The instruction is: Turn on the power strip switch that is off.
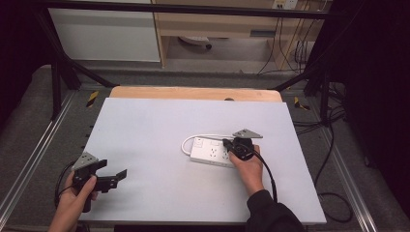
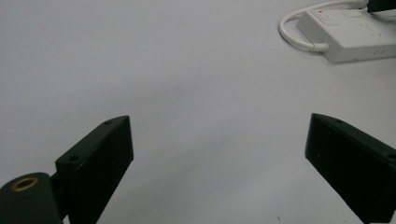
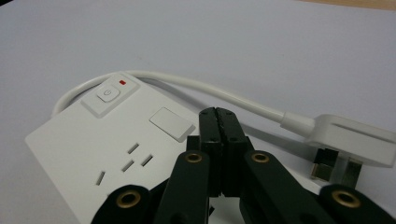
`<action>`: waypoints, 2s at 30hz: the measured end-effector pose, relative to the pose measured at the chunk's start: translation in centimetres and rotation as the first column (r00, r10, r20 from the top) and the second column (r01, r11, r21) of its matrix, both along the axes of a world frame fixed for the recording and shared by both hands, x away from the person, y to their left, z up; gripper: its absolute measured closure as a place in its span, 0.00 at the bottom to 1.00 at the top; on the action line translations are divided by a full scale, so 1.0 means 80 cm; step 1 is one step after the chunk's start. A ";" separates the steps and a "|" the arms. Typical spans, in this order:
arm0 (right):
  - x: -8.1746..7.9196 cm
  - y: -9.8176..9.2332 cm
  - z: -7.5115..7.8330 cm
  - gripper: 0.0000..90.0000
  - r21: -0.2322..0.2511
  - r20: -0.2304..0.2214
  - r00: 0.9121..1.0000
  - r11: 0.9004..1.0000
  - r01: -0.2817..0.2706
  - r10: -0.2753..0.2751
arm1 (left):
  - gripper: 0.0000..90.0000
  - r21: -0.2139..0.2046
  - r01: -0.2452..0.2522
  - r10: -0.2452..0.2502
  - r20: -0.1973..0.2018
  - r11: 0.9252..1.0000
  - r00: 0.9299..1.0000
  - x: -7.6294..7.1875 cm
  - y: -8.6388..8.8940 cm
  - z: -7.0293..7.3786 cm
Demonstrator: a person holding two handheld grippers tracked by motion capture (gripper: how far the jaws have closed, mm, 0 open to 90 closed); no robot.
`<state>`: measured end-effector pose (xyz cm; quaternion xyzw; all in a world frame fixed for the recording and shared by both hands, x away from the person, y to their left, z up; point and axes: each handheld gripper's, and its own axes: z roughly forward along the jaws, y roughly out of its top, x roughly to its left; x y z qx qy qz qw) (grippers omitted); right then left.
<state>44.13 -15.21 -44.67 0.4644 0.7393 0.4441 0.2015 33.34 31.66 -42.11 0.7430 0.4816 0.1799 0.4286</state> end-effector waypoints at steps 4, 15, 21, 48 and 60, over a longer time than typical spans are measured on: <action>0.000 0.000 0.000 1.00 0.002 -0.002 1.000 1.000 0.001 -0.001 | 0.09 0.001 0.000 0.000 -0.001 1.000 1.000 0.000 0.000 0.000; 0.000 0.000 0.000 1.00 0.001 -0.004 1.000 1.000 -0.002 0.002 | 0.09 0.002 0.000 0.001 -0.003 1.000 1.000 0.000 0.000 0.000; 0.000 0.000 0.000 1.00 0.001 -0.006 1.000 1.000 -0.001 0.001 | 0.09 0.003 -0.001 0.001 -0.004 1.000 1.000 0.000 0.000 0.000; 0.001 0.002 0.000 1.00 -0.009 -0.018 1.000 1.000 -0.001 0.001 | 0.09 0.005 -0.002 0.002 -0.003 1.000 1.000 0.000 0.000 0.000; -0.001 -0.002 0.004 0.98 0.010 0.002 1.000 1.000 0.004 -0.004 | 0.09 0.006 -0.005 0.005 -0.004 1.000 1.000 0.000 0.001 0.000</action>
